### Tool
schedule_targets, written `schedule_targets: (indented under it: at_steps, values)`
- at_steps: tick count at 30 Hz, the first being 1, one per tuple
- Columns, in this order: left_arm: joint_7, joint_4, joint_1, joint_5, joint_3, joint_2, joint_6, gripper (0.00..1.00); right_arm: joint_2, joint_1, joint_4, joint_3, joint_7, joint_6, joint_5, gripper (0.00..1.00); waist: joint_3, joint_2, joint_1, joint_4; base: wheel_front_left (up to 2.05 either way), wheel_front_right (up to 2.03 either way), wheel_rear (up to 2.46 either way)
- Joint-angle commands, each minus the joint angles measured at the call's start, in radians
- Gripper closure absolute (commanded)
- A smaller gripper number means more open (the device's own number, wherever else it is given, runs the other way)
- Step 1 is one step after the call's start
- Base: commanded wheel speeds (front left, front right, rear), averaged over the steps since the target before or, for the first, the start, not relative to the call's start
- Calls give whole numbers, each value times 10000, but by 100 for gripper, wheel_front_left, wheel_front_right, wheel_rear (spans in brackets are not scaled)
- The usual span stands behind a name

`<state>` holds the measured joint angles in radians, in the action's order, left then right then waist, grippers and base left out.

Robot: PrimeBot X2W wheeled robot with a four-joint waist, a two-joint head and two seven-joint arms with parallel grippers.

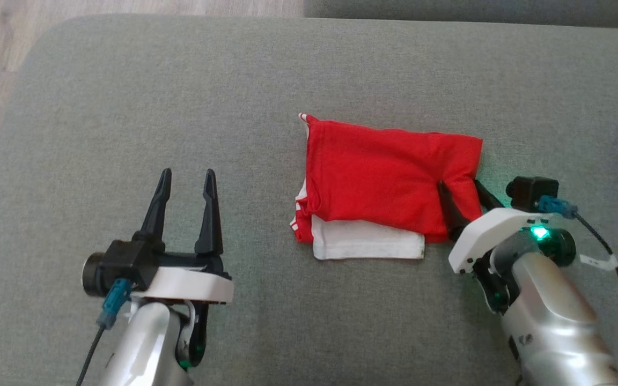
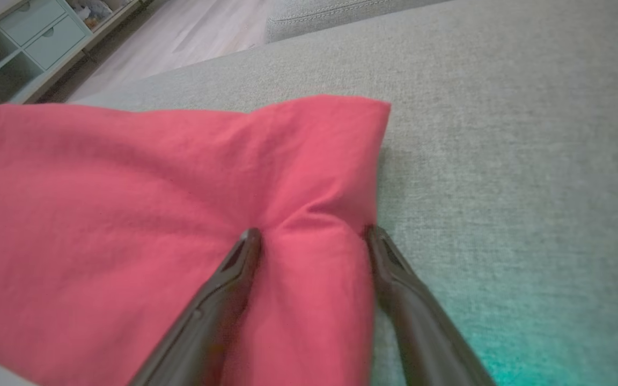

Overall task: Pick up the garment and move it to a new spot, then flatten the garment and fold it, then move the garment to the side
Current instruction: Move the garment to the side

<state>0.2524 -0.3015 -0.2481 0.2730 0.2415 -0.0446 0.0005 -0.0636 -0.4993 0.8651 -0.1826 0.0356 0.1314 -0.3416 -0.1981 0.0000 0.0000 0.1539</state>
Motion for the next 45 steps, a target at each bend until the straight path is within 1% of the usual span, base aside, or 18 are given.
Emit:
schedule_targets:
  at_steps: [1, 2, 3, 6, 12, 16, 18, 19, 25, 29, 33, 37, 40, 45]
  values:
    - [93, 265, -442, 47, -244, -57, 73, 0, 133, -57, 95, -349, -113, -7, 80, 27, 29, 0, 0, 1, 0, 0, 0]
    - [93, 260, -449, 49, -243, -57, 82, 0, 133, -109, 183, -402, -53, -7, 73, 75, 51, 0, 0, -6, 0, 0, 0]
    - [93, 259, -451, 44, -245, -57, 88, 0, 133, -170, 241, -471, 49, -7, 97, 100, 81, 0, 0, -23, 0, 0, 0]
    - [93, 242, -416, -25, -232, -57, 83, 0, 133, -363, 379, -611, 472, -7, 416, 100, 200, 0, 0, -133, 0, 0, 0]
    - [93, 259, -283, -69, -136, -57, 62, 0, 99, -642, 501, -450, 1352, -7, 1628, 100, 604, 0, 0, -506, 0, 0, 0]
    - [93, 306, -179, -87, 52, -57, 48, 0, -177, -639, 273, -395, 1582, -7, 2375, 100, 890, 0, 0, -885, 0, 0, 0]
    - [93, 342, -135, -56, 222, -57, 64, 0, -421, -584, 44, -436, 1576, -7, 2636, 100, 1035, 0, 0, -1100, 0, 0, 0]
    - [93, 342, -135, -56, 222, -57, 64, 0, -421, -584, 44, -436, 1576, -7, 2636, 100, 1035, 0, 0, -1100, 0, 0, 0]
    - [93, 508, -132, 100, 837, -57, 206, 0, -1656, -487, -1123, -828, 1023, -7, 3101, 100, 1195, 0, 0, -1799, 0, 0, 0]
    - [93, 636, -289, 126, 1057, -57, 308, 0, -2796, -547, -2023, -1052, 365, -7, 2996, 100, 943, 0, 0, -2157, 0, 0, 0]
    - [93, 707, -503, 90, 1139, -56, 354, 0, -3990, -750, -2622, -922, -175, -7, 2769, 100, 509, 0, 0, -2283, 0, 0, 0]
    - [93, 684, -697, 3, 1113, -56, 310, 0, -4940, -1030, -2755, -369, -530, -7, 2703, 100, 39, 0, 0, -2225, 0, 0, 0]
    - [93, 651, -843, -63, 1047, -56, 246, 0, -5359, -1230, -2610, 269, -642, -7, 2781, 100, -306, 0, 0, -2099, 0, 0, 0]
    - [93, 642, -1053, -79, 977, -56, 183, 0, -5632, -1547, -2147, 1292, -753, -7, 3083, 100, -786, 0, 0, -1800, 0, 0, 0]
